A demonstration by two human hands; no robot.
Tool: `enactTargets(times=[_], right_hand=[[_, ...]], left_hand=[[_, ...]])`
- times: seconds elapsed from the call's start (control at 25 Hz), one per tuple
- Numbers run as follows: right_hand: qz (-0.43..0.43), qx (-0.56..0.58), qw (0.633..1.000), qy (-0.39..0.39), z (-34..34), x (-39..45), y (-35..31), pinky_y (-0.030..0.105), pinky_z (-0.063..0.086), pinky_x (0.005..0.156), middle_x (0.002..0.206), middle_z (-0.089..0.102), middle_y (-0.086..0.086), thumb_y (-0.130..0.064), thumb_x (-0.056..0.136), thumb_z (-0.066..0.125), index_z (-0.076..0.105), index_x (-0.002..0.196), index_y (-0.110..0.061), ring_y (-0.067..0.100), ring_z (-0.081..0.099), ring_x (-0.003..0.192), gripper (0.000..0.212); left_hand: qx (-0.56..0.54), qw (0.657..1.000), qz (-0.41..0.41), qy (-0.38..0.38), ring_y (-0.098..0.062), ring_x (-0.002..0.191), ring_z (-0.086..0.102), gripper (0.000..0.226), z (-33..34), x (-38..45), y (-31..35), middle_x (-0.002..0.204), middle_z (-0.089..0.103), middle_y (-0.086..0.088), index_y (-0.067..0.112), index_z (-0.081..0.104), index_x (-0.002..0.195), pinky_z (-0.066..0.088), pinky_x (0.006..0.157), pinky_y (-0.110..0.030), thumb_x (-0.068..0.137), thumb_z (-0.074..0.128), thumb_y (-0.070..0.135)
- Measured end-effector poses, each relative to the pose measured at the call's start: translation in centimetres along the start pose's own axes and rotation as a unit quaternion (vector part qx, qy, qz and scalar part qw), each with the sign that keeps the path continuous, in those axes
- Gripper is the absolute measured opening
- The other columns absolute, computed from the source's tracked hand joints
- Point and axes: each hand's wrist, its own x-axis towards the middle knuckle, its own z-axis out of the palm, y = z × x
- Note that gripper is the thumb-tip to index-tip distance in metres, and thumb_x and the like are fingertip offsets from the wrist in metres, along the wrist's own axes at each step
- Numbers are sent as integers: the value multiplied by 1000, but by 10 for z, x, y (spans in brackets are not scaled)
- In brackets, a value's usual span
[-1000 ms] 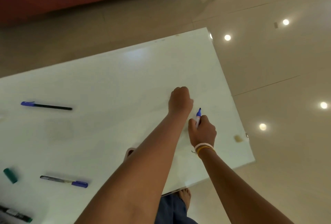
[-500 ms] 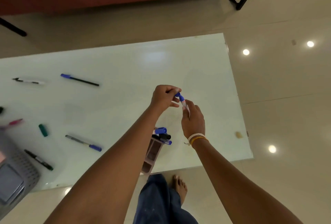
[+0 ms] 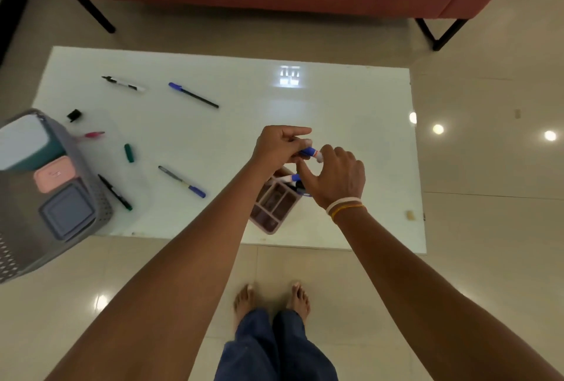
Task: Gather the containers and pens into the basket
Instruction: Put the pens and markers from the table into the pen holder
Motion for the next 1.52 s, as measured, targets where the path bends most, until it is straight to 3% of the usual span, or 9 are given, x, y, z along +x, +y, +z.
enactTargets(times=[0.32, 0.44, 0.52, 0.64, 0.8, 1.04, 1.2, 1.36, 1.52], right_hand=[[1, -99, 992, -77, 9, -57, -50, 33, 31, 67, 61, 54, 1, -86, 69, 16, 56, 63, -22, 23, 47, 70, 76], [93, 35, 986, -135, 18, -86, -70, 34, 38, 73, 68, 62, -2, -85, 69, 22, 62, 70, -26, 21, 53, 72, 72], [245, 297, 906, -179, 22, -93, -81, 33, 46, 73, 72, 65, -4, -78, 72, 39, 65, 79, -26, 18, 59, 73, 58], [375, 602, 687, -160, 28, -93, -83, 20, 32, 44, 49, 43, -7, -66, 69, 52, 54, 66, -20, 10, 37, 45, 46], [398, 704, 575, -124, 34, -86, -81, 16, 16, 40, 38, 25, -5, -62, 73, 44, 30, 53, -19, 12, 18, 36, 50], [345, 733, 578, -103, 41, -64, -90, 22, 31, 51, 45, 46, -2, -33, 91, 48, 52, 62, -12, 12, 36, 45, 37], [303, 726, 610, -89, 46, -62, -94, 22, 33, 48, 44, 44, -3, -18, 71, 48, 43, 59, -10, 11, 37, 42, 15], [279, 754, 588, -86, 31, -49, -97, 24, 32, 50, 39, 36, -2, -21, 65, 38, 40, 45, -14, 13, 33, 41, 21], [284, 686, 661, -108, 34, -43, -101, 20, 39, 48, 44, 42, 2, 1, 78, 31, 46, 46, -9, 11, 39, 41, 37]], left_hand=[[6, 991, -133, -19, -26, 98, 70, 38, -48, -75, -48, 106, 73, -16, 8, 71, 113, 58, 88, -37, 96, 54, 37], [-33, 991, -132, 9, -18, 85, 70, 48, -63, -100, -68, 99, 74, -8, 13, 71, 111, 56, 82, -33, 103, 32, 41], [-49, 985, -129, 100, -20, 77, 66, 47, -67, -109, -86, 95, 72, -7, 9, 68, 108, 55, 74, -33, 104, 30, 36], [-38, 978, -148, 141, -23, 81, 64, 43, -71, -118, -118, 96, 71, -7, 8, 66, 113, 52, 64, -30, 103, 33, 34], [-26, 977, -171, 123, -23, 83, 65, 41, -75, -125, -139, 97, 70, -6, 11, 64, 115, 52, 65, -31, 102, 33, 36], [11, 982, -165, 89, -21, 79, 65, 34, -72, -116, -146, 102, 70, -7, 14, 57, 123, 53, 66, -33, 100, 44, 34], [7, 980, -190, 57, -25, 89, 66, 37, -65, -108, -144, 112, 67, -10, 21, 45, 133, 55, 82, -40, 98, 49, 32], [4, 980, -191, 55, -24, 85, 68, 44, -61, -98, -141, 105, 67, -6, 20, 39, 137, 56, 73, -35, 97, 50, 36], [6, 979, -191, 67, -26, 82, 68, 38, -52, -89, -135, 100, 65, -7, 18, 41, 133, 56, 68, -33, 99, 47, 32]])
